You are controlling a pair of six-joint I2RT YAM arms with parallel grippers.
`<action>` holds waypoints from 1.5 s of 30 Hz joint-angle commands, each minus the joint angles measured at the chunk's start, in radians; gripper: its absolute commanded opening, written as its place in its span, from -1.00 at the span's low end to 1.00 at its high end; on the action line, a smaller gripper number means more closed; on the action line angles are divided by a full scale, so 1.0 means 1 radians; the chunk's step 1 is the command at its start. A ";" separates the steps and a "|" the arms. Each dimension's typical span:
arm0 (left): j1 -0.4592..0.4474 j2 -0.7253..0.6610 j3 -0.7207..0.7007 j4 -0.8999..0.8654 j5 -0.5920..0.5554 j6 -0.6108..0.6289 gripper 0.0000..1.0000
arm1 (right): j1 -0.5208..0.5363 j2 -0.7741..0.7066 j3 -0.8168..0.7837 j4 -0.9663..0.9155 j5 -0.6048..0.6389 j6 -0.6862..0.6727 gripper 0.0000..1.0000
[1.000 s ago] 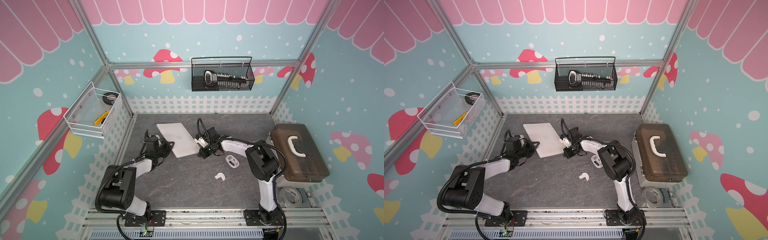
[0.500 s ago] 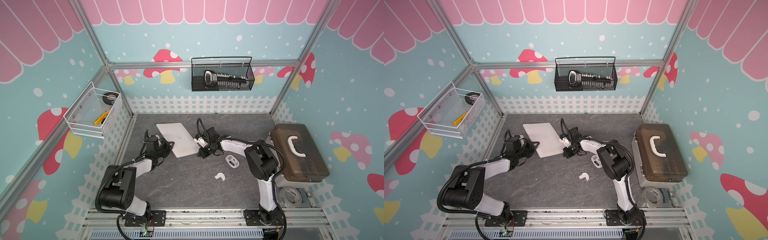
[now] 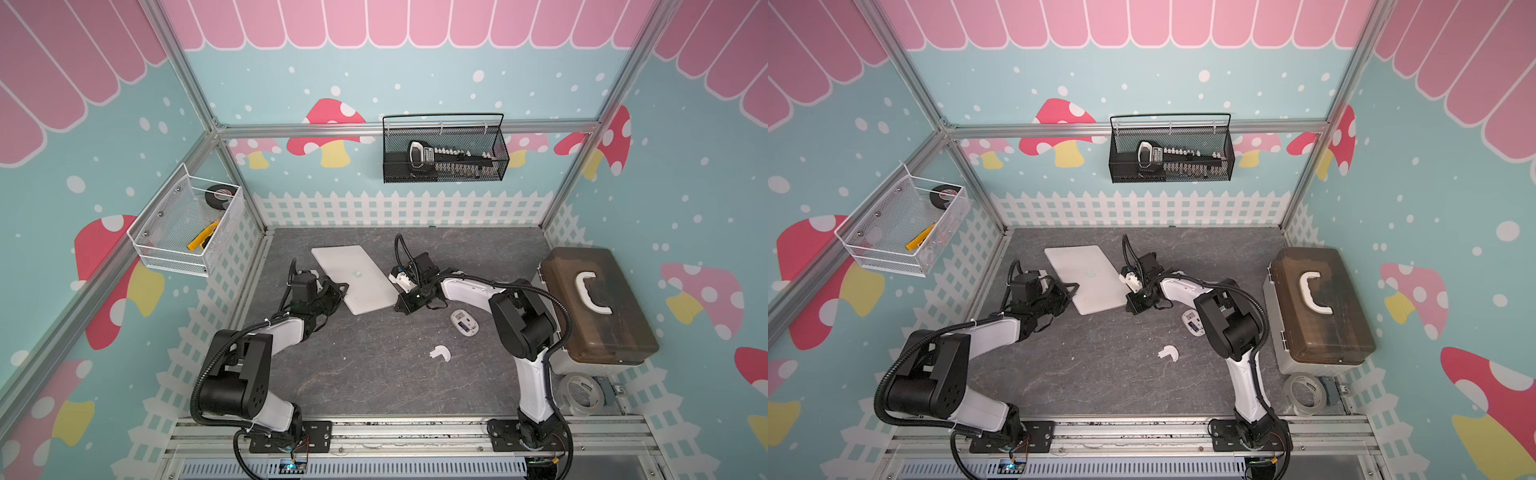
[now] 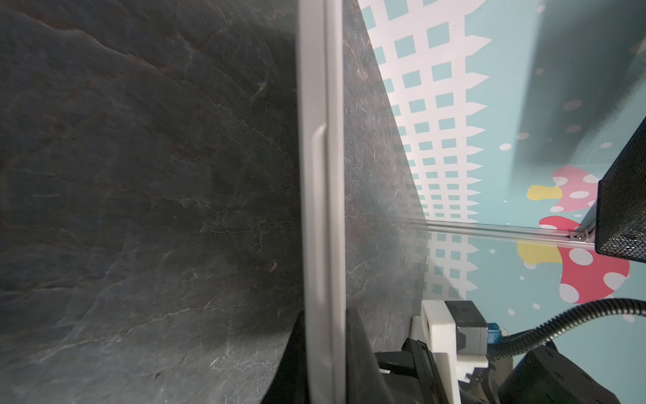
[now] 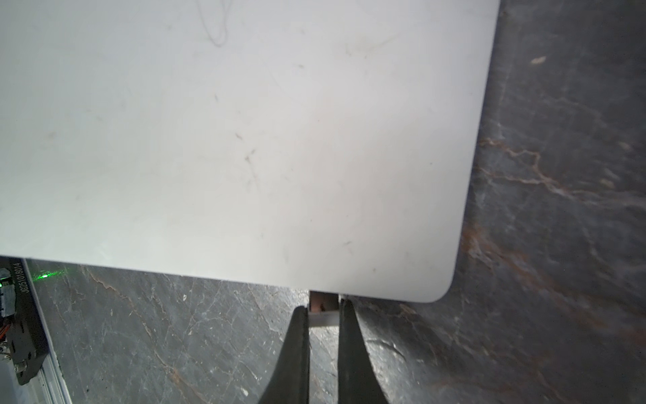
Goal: Insert the wireless mouse receiver into the laptop
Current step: Insert the USB plug into the USB port.
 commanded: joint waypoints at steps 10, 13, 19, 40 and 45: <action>0.011 -0.001 -0.005 0.030 -0.009 0.021 -1.00 | -0.020 0.050 0.082 -0.056 0.063 0.051 -1.00; 0.011 -0.002 -0.003 0.032 -0.007 0.022 -1.00 | -0.019 0.056 0.108 -0.093 0.087 0.053 -1.00; 0.010 -0.007 0.010 0.012 0.005 0.037 -1.00 | -0.020 0.072 0.147 -0.142 0.112 0.042 -1.00; -0.017 0.019 0.050 -0.035 0.036 0.070 -1.00 | -0.008 0.071 0.181 -0.100 0.154 0.047 -1.00; -0.018 0.022 0.054 -0.043 0.035 0.074 -1.00 | 0.000 0.066 0.183 -0.105 0.160 0.019 -1.00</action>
